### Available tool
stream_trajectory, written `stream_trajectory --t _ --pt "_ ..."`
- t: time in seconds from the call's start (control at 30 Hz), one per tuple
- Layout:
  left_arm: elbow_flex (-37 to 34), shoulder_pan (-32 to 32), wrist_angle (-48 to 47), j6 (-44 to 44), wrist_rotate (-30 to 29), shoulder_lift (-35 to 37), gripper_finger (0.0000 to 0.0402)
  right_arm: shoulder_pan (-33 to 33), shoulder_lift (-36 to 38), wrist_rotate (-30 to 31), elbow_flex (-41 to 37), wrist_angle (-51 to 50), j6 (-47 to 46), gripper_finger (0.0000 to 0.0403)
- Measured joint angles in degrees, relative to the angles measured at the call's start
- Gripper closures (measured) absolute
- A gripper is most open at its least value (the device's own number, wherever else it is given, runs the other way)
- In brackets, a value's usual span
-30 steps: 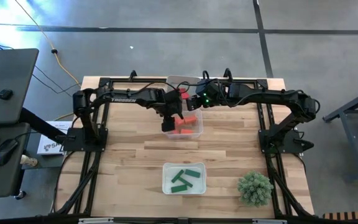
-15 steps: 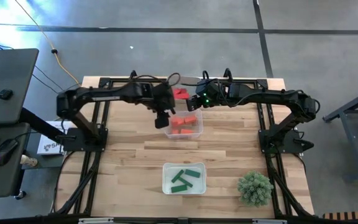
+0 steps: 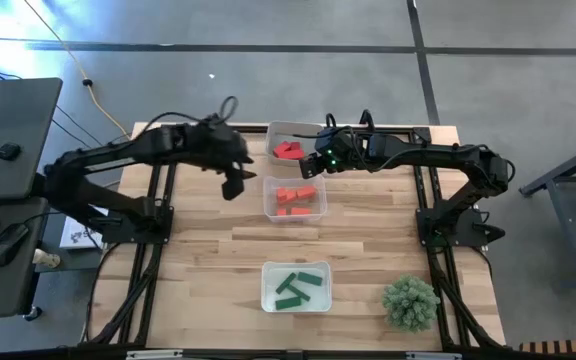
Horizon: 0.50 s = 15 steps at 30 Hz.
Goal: Sort & place blocks by color
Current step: Return to Home Position
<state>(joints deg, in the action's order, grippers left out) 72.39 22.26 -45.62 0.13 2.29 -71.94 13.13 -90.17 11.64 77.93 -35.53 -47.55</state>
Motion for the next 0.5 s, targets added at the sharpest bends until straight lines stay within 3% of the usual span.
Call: stream_trajectory --t 0.5 --pt "-20.5 0.0 8.9 -9.7 -0.4 25.7 0.0218 0.0 0.0 0.0 0.0 0.0 0.0 0.0247"
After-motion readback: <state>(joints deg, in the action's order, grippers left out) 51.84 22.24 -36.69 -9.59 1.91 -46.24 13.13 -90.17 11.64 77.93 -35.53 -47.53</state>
